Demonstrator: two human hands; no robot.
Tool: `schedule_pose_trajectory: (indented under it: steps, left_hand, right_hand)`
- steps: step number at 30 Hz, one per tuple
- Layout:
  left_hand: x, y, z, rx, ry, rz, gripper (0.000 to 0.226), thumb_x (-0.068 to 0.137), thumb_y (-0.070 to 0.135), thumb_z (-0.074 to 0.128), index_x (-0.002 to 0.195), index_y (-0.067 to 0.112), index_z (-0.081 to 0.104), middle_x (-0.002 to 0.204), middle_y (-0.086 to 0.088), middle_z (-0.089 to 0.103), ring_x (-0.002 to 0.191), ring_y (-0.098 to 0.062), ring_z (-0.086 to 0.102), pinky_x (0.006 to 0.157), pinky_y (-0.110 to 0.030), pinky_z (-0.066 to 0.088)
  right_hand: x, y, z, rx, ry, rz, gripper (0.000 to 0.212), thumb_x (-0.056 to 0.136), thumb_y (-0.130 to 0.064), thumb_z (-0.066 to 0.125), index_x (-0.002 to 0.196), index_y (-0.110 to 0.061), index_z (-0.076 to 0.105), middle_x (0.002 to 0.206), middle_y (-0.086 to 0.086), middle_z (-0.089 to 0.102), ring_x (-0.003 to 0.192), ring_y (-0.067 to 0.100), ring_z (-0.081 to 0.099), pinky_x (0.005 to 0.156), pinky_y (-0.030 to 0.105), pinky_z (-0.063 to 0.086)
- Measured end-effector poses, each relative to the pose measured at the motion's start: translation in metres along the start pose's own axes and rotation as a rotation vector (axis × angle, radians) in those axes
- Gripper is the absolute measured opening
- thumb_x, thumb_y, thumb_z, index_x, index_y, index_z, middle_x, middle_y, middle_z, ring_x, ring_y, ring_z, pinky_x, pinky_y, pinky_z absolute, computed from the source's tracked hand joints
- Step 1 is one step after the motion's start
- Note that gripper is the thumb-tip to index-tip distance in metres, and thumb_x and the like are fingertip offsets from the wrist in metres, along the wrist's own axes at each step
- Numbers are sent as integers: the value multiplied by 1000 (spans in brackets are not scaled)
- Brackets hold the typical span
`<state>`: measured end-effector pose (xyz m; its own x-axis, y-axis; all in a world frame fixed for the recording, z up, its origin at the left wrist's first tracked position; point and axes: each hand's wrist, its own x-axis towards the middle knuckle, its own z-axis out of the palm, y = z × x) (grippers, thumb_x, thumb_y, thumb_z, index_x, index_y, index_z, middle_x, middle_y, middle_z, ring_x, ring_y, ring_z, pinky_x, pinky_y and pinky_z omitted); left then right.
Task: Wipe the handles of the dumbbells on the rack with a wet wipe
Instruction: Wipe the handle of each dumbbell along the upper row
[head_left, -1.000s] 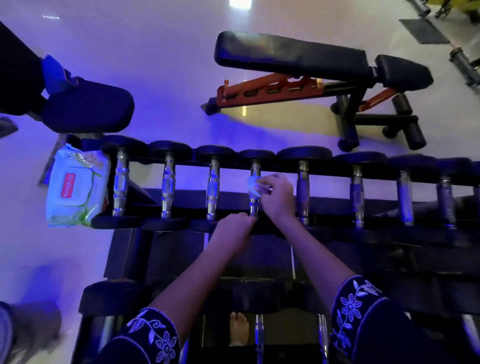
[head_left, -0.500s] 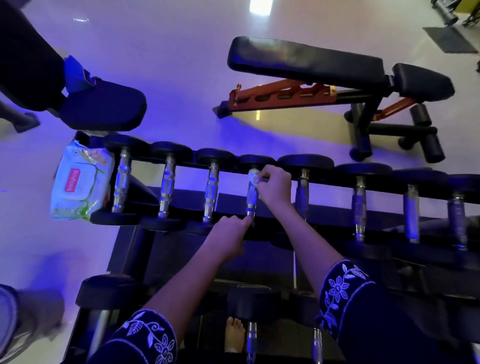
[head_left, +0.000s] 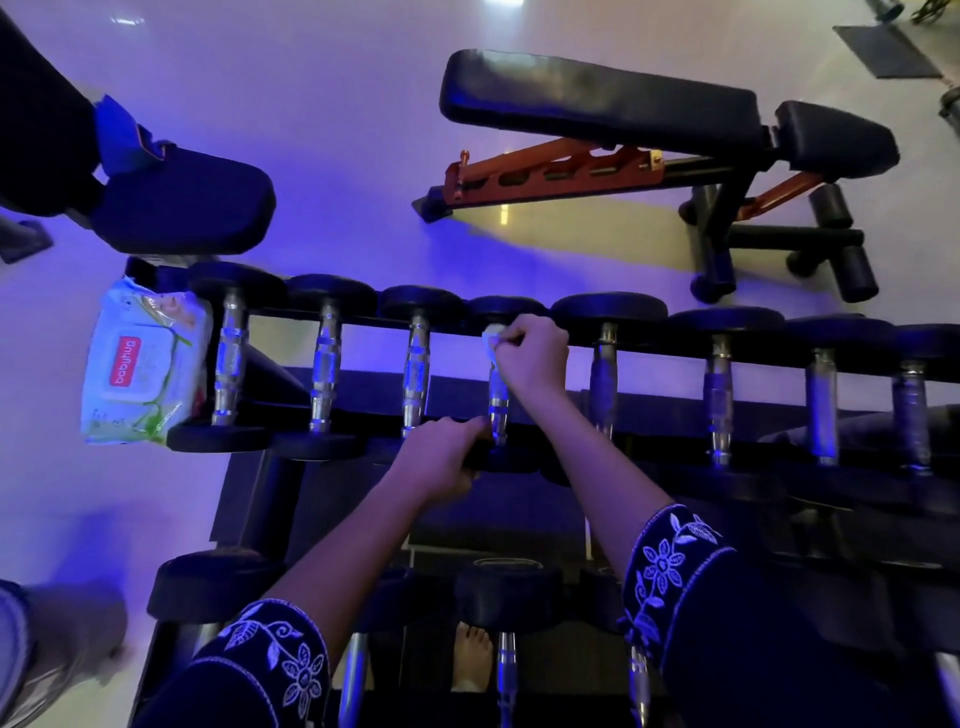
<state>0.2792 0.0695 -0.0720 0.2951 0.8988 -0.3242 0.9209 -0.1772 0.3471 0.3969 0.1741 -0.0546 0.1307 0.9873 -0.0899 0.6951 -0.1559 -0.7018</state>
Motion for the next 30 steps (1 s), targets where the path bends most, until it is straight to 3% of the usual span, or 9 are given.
schedule_pose_trajectory:
  steps: [3,7,13,16,19,22,25,28,30]
  left_hand:
    - [0,-2,0,6,-23,4,51,84,24,63,131,23,42,111,-7,65,101,-30,62,76,-37,51]
    - [4,-2,0,9,-69,-9,52,84,21,61,131,21,39,110,-9,63,101,-32,61,74,-38,48]
    - [7,2,0,55,-104,-6,50,84,20,62,127,15,38,109,-9,61,98,-28,61,76,-37,51]
    - [-4,11,15,105,102,113,55,79,22,70,128,8,48,110,-12,62,101,-32,62,74,-38,48]
    - [-9,25,34,159,390,327,31,63,13,75,92,6,69,82,-11,63,69,-29,64,57,-32,50]
    - [-8,32,30,238,475,365,13,53,7,67,66,11,67,65,-5,58,53,-22,58,48,-26,47]
    - [-5,21,33,265,500,412,15,65,8,59,76,9,69,71,-5,61,53,-20,62,47,-25,52]
    - [0,6,33,142,395,440,43,60,17,86,96,8,64,87,-9,63,53,-22,64,34,-27,42]
    - [5,-2,34,34,342,475,51,67,21,85,108,9,56,96,-10,60,53,-27,63,36,-30,45]
  right_hand:
    - [-32,14,0,0,3,21,7,76,-5,64,69,-8,63,71,8,67,67,21,57,57,26,35]
    - [-81,40,2,17,-60,31,12,75,-4,66,69,-13,63,70,7,67,64,17,57,58,21,33]
    - [-15,5,3,56,84,54,6,77,1,61,74,-3,64,74,8,67,69,20,56,58,25,37]
    - [-8,-1,1,66,74,58,7,77,0,62,73,-5,65,76,6,69,71,19,56,60,24,40]
    - [-37,18,-2,44,21,37,6,76,-5,66,70,-7,66,72,9,69,66,18,55,59,24,37]
    - [-56,33,-5,4,-28,-13,3,73,-6,71,71,-5,69,69,10,69,63,15,53,58,19,32]
    - [-45,27,-8,9,-49,-24,4,74,-7,73,74,-3,71,67,6,66,60,12,52,54,12,30]
    - [-26,17,-9,78,-7,-15,3,75,-5,73,74,-3,71,60,1,58,55,10,49,52,7,32]
    - [-17,15,-9,121,17,-2,1,75,-5,73,76,-5,72,62,-1,59,58,7,51,53,2,34]
